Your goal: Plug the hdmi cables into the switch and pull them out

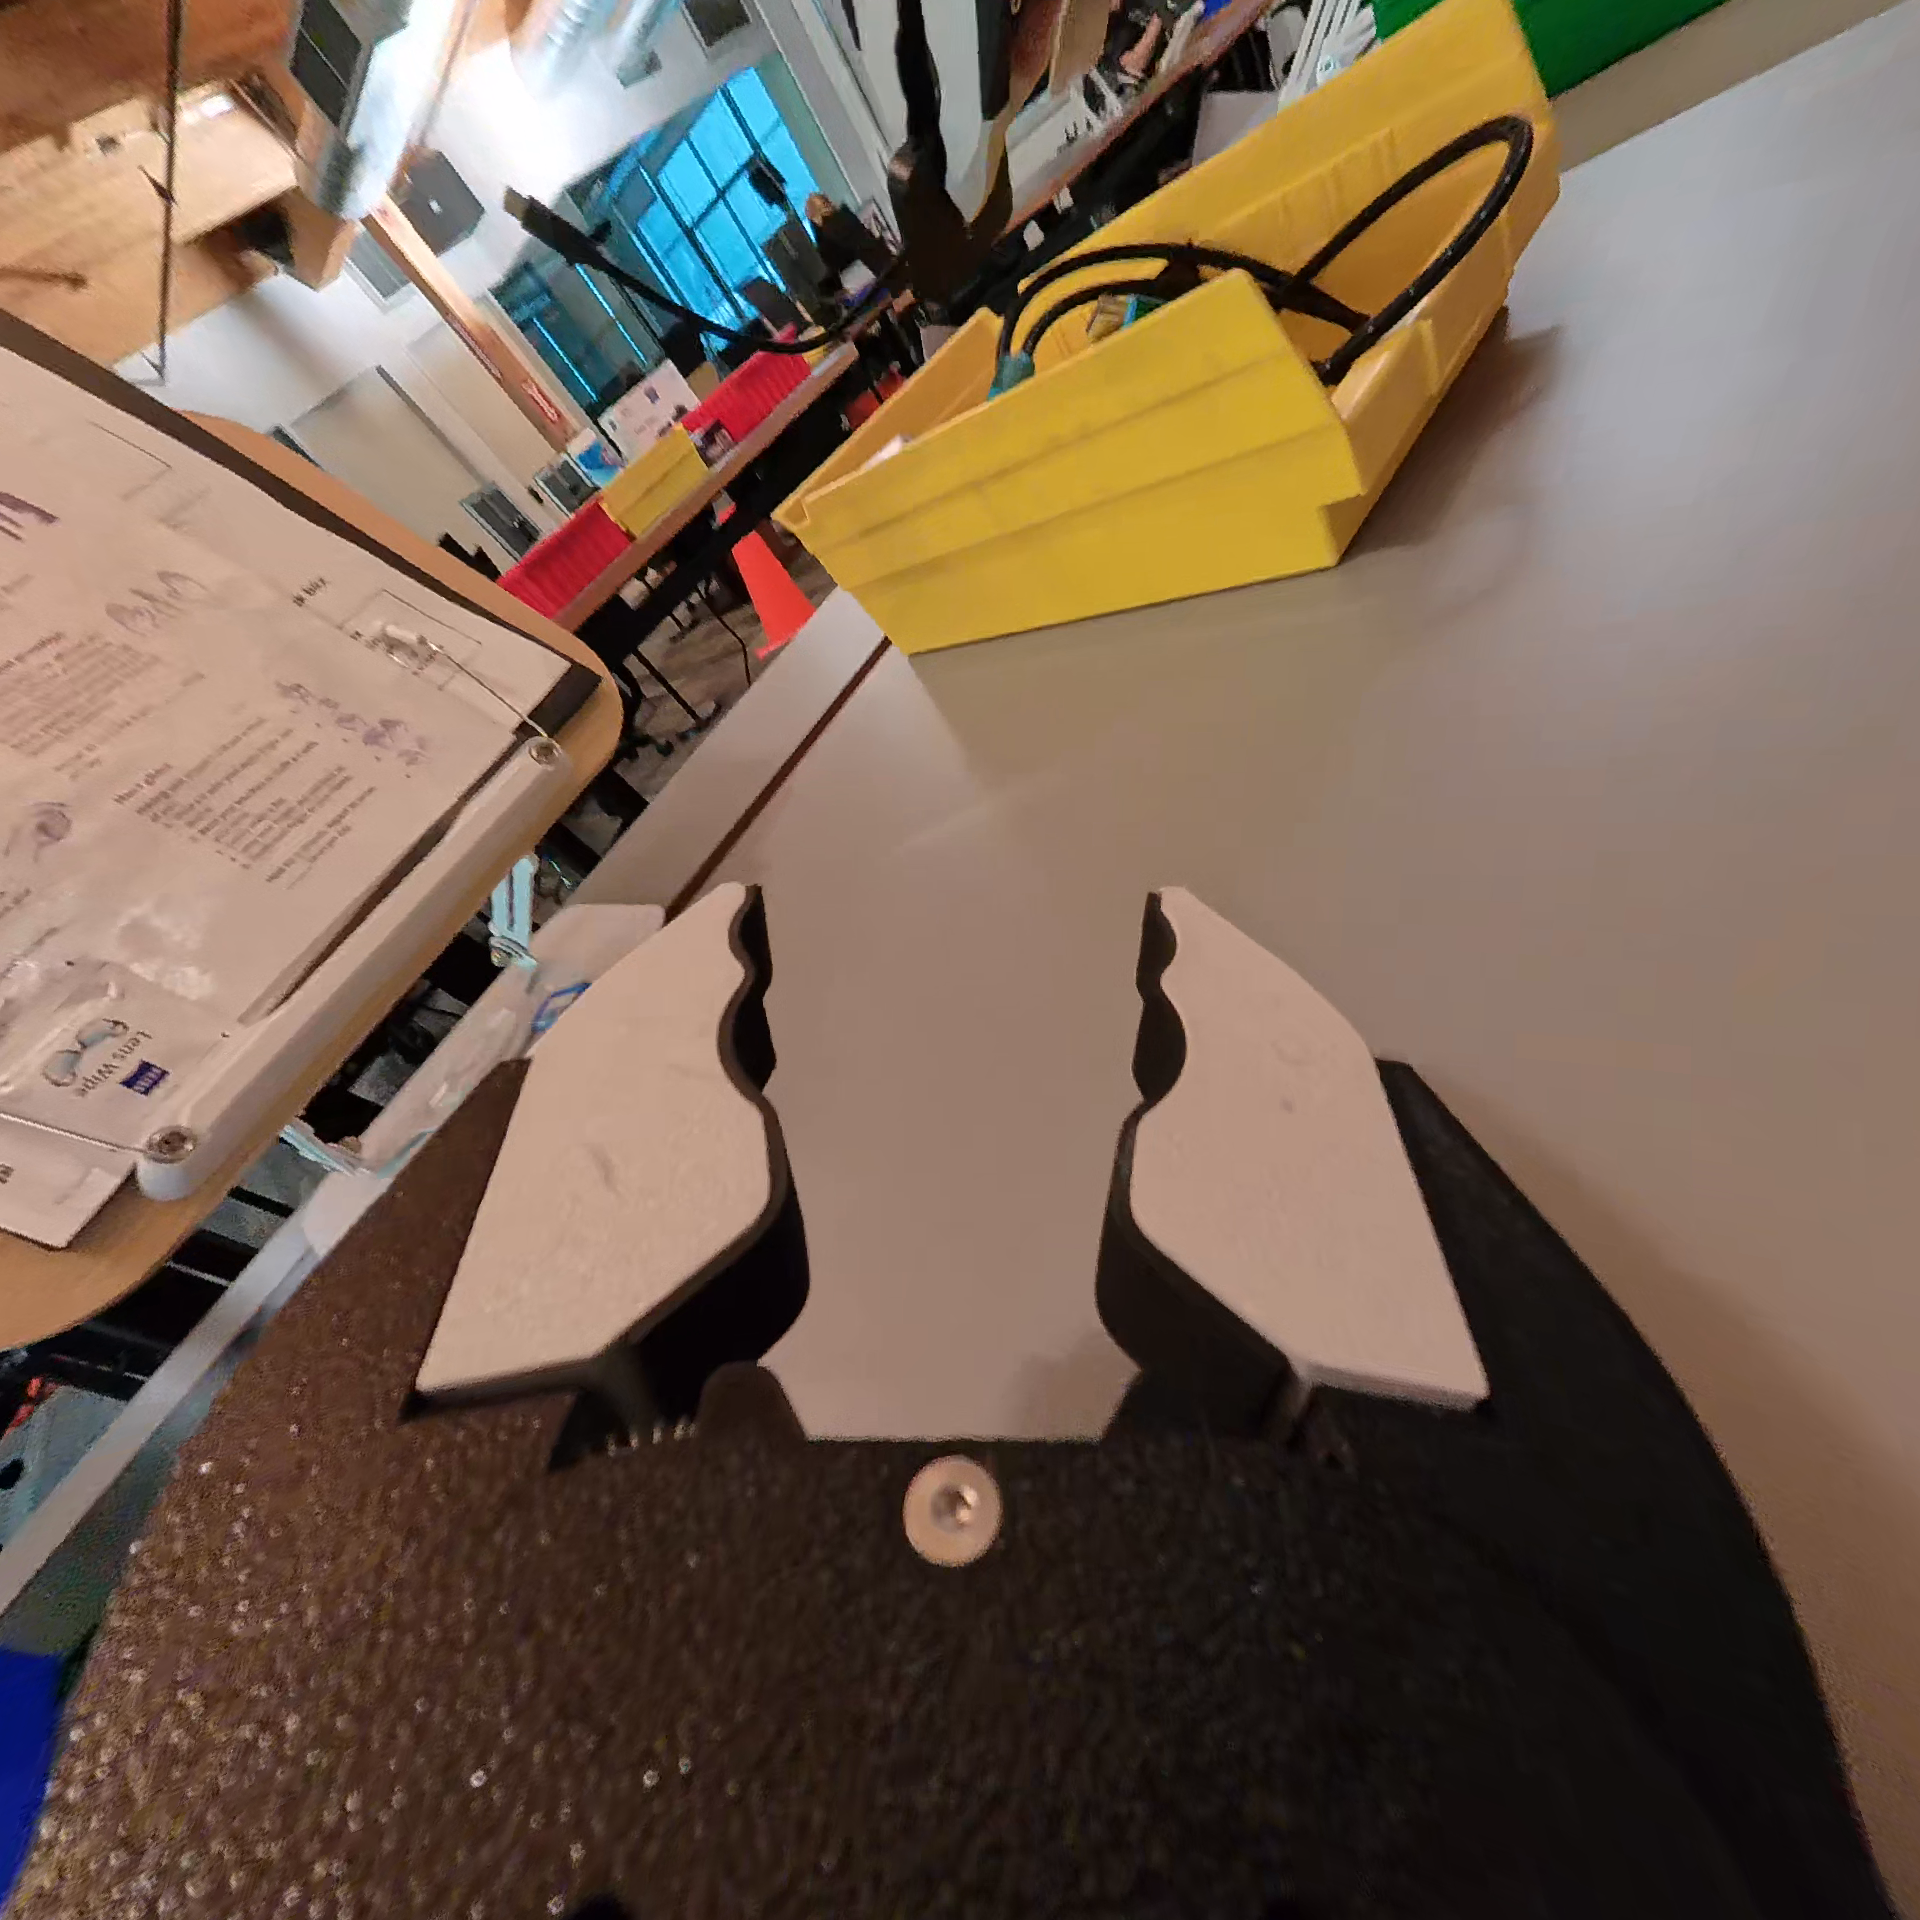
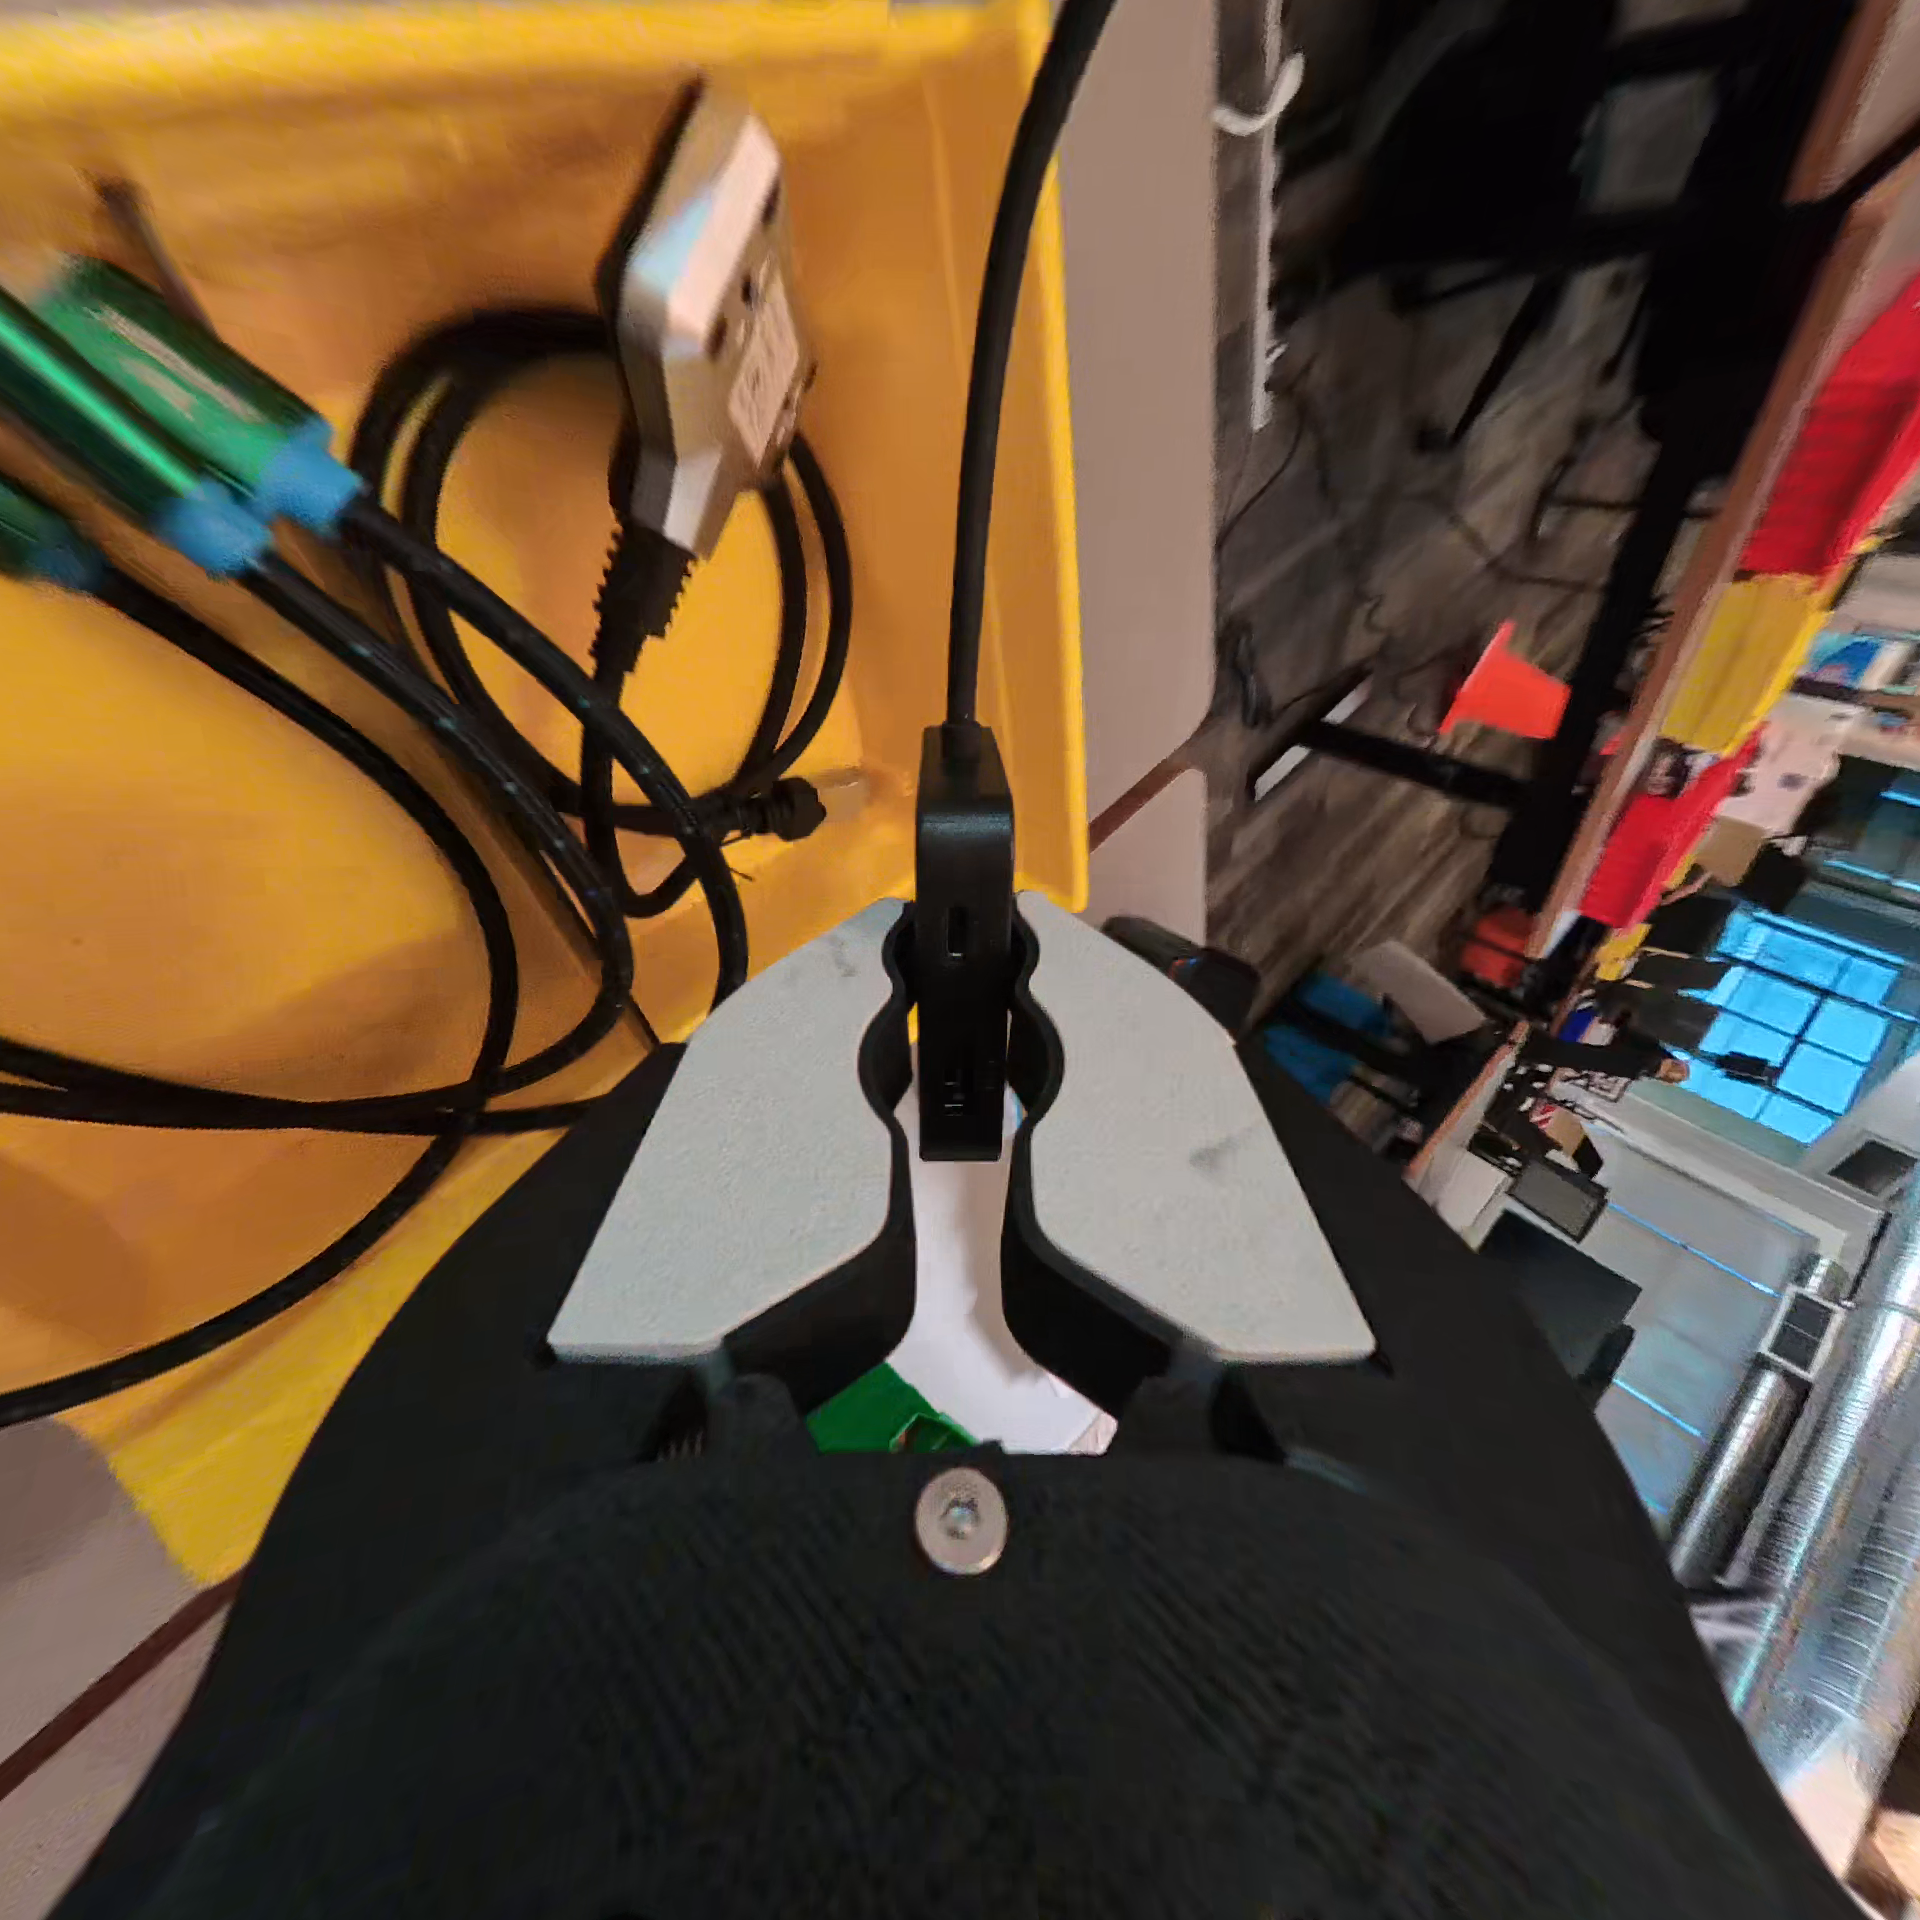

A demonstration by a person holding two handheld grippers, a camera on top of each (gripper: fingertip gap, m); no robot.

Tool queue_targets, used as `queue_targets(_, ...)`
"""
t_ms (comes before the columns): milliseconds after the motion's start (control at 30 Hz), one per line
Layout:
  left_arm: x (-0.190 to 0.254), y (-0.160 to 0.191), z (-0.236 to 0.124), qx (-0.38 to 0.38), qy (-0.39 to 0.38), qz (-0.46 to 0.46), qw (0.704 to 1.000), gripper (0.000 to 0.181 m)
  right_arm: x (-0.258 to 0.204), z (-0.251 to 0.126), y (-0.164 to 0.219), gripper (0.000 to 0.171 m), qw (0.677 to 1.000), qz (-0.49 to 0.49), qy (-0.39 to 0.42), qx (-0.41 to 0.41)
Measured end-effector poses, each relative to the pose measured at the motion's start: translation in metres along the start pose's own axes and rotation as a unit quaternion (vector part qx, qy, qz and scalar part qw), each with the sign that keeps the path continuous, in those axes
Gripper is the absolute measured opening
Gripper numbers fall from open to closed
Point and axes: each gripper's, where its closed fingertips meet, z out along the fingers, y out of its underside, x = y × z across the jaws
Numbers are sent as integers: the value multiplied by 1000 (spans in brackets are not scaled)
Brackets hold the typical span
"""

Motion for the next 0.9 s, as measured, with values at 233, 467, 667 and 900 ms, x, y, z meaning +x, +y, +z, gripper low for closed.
queue_targets(233,1,1,0,4,12,-17,1000,66,-8,55,6,35,999,47,13,18)
queue_targets(467,-3,1,-2,9,11,-38,999,65,7,25,28,66,979,181,37,86)
queue_targets(667,-7,3,-2,4,2,-43,999,65,-39,-56,48,67,950,275,81,125)
queue_targets(900,-7,6,-2,-7,13,-61,998,64,-138,-132,26,78,813,456,91,349)
